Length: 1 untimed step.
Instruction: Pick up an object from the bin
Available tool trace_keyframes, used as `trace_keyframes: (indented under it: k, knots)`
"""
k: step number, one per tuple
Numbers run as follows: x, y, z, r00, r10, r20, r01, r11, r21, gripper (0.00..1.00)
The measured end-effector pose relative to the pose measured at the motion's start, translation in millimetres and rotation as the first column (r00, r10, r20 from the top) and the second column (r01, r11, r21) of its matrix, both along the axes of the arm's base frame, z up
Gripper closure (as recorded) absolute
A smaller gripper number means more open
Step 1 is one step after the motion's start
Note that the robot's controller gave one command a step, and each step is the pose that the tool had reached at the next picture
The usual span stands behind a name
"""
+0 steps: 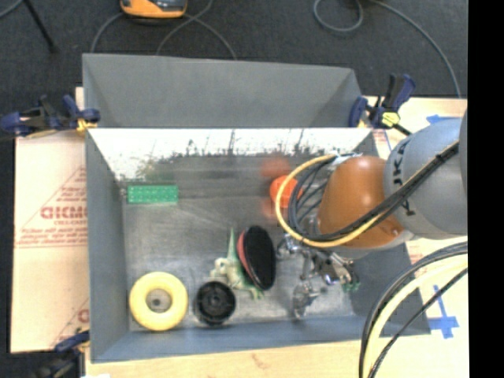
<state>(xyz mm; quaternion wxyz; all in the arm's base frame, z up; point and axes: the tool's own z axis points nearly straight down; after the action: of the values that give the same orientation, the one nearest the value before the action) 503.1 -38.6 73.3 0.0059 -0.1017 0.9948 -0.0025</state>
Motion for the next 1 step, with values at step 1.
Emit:
trace_keyframes:
  k: [1]
  knots:
    - [-3.7,11.8,-0.8,0.998,0.068,-0.005,-0.068,0.998,0.001,0.0]
